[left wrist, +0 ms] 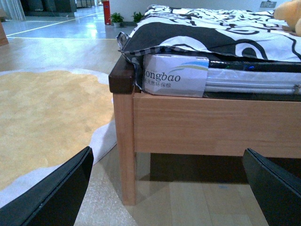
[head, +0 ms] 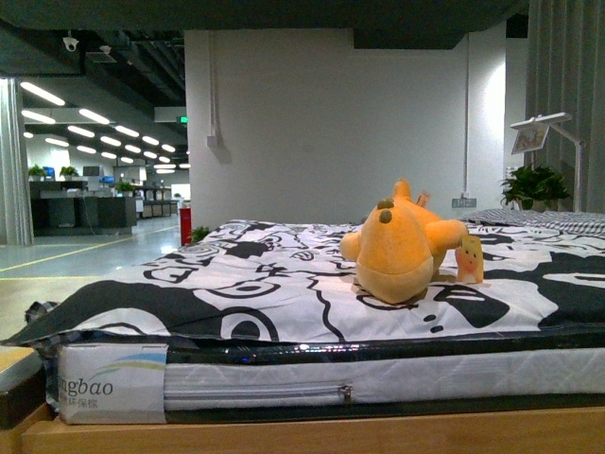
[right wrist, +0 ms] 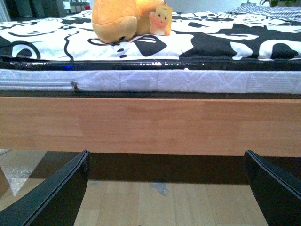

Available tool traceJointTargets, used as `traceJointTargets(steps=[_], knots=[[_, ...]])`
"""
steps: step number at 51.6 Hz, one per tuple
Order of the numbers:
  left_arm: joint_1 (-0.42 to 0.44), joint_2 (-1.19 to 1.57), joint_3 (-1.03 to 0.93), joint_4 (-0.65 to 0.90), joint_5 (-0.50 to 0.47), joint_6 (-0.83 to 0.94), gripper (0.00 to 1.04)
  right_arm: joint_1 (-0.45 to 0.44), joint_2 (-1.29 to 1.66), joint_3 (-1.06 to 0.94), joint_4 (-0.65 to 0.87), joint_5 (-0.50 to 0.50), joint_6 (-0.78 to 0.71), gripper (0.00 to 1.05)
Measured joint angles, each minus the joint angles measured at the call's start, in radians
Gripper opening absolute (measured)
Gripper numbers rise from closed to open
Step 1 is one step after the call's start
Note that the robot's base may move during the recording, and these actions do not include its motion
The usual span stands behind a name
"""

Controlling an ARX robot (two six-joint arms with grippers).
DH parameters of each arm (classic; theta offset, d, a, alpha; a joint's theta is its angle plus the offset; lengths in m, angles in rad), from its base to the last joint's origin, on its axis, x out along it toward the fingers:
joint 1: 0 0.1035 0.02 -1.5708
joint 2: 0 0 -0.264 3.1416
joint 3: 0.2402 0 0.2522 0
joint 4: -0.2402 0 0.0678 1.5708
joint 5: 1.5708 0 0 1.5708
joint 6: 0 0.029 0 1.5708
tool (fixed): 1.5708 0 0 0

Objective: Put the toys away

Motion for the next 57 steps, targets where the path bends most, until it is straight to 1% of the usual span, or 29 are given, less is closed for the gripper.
traceJointTargets(steps=[42,43,44,45,46,48,51,57], knots=[[0.0,0.0,0.0,0.0,0.0,0.0,0.98,0.0,0.0,0.0,0.0,0.003,0.0,0.98],[0.0,0.0,0.0,0.0,0.0,0.0,0.98,-0.005,0.005,0.001,-0.003,-0.021,0.006,0.98],[0.0,0.0,0.0,0.0,0.0,0.0,0.98,-0.025,0.016,0.005,-0.011,-0.085,0.017,0.98],[0.0,0.0,0.0,0.0,0.0,0.0,0.98,-0.069,0.048,0.011,-0.008,-0.185,0.036,0.98],[0.0,0.0,0.0,0.0,0.001,0.0,0.98,-0.098,0.077,0.018,0.005,-0.253,0.049,0.98],[0.0,0.0,0.0,0.0,0.002,0.0,0.98,-0.148,0.14,0.036,0.049,-0.351,0.071,0.98],[0.0,0.0,0.0,0.0,0.0,0.0,0.98,-0.187,0.219,0.069,0.121,-0.417,0.092,0.98],[0.0,0.0,0.0,0.0,0.0,0.0,0.98,-0.18,0.373,0.159,0.269,-0.426,0.111,0.98]])
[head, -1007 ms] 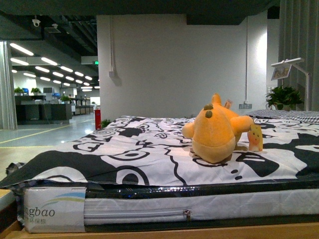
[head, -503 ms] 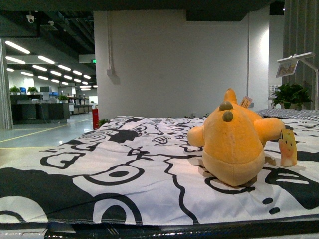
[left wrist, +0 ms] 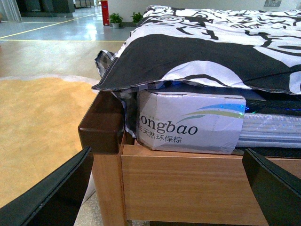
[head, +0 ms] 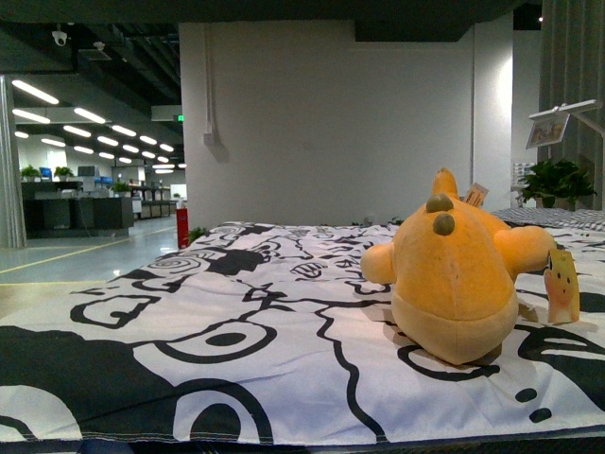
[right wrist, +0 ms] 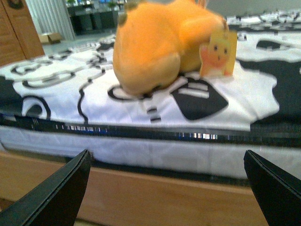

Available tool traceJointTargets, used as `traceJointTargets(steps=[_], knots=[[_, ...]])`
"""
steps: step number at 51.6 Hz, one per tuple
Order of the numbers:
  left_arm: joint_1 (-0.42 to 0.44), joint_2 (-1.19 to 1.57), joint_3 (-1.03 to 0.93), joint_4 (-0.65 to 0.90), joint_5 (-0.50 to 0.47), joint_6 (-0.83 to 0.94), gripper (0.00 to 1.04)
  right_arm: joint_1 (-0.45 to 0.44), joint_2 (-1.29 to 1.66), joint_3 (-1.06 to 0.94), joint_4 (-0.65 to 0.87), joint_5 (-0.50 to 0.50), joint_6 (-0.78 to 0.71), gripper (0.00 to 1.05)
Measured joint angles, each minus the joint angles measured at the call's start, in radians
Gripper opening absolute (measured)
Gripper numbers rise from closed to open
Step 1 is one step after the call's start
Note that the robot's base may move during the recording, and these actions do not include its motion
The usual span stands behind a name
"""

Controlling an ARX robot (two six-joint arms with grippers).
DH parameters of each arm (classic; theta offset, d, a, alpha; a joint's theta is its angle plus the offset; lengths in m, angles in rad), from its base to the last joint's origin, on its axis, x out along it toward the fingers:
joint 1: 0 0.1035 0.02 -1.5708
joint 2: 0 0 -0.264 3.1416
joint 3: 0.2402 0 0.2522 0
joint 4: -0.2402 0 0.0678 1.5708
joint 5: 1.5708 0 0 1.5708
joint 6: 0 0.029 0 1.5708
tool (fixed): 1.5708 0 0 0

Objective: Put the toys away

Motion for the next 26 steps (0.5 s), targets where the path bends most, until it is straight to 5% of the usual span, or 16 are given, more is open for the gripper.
traceJointTargets(steps=[26], knots=[[0.0,0.0,0.0,0.0,0.0,0.0,0.98,0.389,0.571,0.405,0.288,0.313,-0.081,0.98]])
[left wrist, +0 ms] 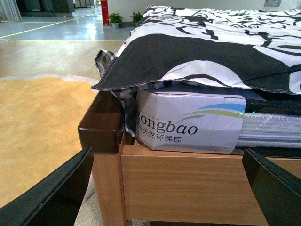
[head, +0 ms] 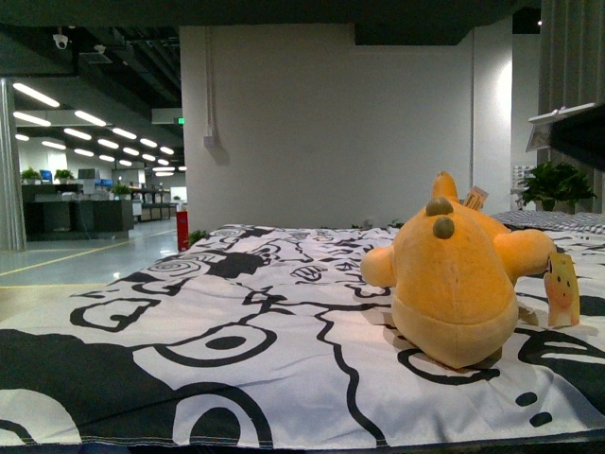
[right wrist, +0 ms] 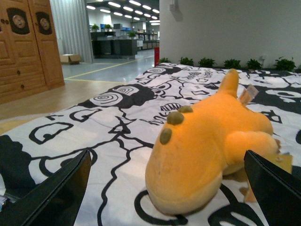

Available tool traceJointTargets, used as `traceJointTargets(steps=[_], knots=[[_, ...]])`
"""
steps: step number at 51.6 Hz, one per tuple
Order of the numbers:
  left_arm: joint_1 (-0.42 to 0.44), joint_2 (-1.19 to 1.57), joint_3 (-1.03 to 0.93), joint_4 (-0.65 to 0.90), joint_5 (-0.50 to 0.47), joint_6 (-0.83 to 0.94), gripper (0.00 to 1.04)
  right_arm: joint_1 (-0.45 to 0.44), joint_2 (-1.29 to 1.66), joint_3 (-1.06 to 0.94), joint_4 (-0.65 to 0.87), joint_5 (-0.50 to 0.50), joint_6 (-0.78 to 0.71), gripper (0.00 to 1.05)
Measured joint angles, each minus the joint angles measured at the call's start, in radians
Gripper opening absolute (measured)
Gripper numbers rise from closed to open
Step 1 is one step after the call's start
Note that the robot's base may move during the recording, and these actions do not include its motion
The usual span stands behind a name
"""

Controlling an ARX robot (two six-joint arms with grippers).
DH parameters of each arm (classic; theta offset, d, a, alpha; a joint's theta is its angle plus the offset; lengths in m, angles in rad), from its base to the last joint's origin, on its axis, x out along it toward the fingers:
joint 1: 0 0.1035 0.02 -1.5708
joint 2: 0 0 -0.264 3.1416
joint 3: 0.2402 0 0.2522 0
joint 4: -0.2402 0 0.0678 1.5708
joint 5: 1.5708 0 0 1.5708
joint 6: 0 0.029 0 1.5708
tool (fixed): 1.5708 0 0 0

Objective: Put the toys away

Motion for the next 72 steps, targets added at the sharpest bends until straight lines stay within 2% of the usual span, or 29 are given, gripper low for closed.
traceJointTargets(steps=[11,21,56,72], knots=[[0.0,0.0,0.0,0.0,0.0,0.0,0.98,0.09,0.232,0.161,0.037,0.101,-0.038,0.98],[0.0,0.0,0.0,0.0,0.0,0.0,0.98,0.12,0.396,0.288,0.038,0.192,-0.056,0.98],[0.0,0.0,0.0,0.0,0.0,0.0,0.98,0.09,0.689,0.459,0.021,0.405,-0.061,0.98],[0.0,0.0,0.0,0.0,0.0,0.0,0.98,0.077,0.727,0.451,0.033,0.415,-0.06,0.98]])
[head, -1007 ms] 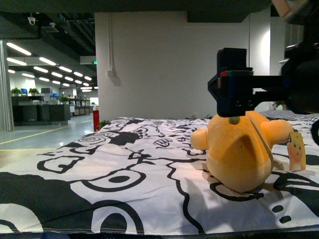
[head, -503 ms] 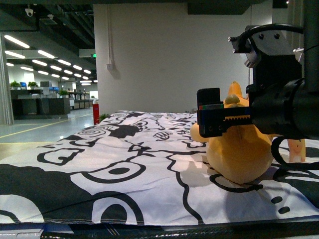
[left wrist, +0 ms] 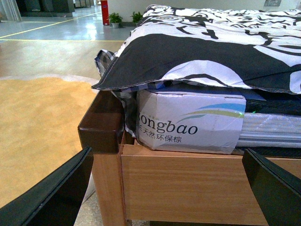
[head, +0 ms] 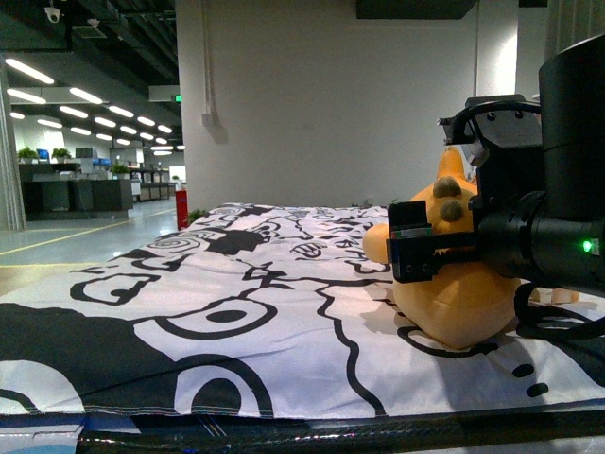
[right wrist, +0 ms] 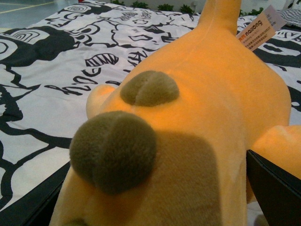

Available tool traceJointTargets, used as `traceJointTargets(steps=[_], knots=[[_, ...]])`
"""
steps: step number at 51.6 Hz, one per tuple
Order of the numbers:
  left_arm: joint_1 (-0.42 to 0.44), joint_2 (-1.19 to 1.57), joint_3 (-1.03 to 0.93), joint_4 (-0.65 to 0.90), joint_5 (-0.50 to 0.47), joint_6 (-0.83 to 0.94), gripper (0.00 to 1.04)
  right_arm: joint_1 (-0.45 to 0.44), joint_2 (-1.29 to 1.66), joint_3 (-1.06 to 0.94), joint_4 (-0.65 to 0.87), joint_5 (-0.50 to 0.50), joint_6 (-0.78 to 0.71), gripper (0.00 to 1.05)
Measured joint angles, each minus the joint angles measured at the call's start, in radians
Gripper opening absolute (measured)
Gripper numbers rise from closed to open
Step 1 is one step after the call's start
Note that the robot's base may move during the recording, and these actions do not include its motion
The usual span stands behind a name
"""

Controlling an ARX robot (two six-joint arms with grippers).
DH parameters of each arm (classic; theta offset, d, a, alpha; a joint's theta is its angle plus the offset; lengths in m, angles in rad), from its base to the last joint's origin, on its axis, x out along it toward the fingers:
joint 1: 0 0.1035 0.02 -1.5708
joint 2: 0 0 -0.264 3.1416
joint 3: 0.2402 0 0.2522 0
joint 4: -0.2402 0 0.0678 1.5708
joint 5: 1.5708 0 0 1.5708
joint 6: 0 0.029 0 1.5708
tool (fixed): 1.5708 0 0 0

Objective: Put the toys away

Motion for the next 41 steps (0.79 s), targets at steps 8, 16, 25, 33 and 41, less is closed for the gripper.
traceJointTargets(steps=[8,16,25,33,41], knots=[[0.0,0.0,0.0,0.0,0.0,0.0,0.98,0.011,0.001,-0.022,0.018,0.013,0.011,0.96],[0.0,0.0,0.0,0.0,0.0,0.0,0.98,0.024,0.0,-0.032,0.023,0.031,0.019,0.76],[0.0,0.0,0.0,0.0,0.0,0.0,0.98,0.029,-0.032,-0.044,0.022,-0.006,0.032,0.46],[0.0,0.0,0.0,0.0,0.0,0.0,0.98,0.022,-0.097,-0.072,0.0,-0.058,0.055,0.22],[0.0,0.0,0.0,0.0,0.0,0.0,0.98,-0.006,-0.174,-0.101,-0.017,-0.121,0.105,0.1]])
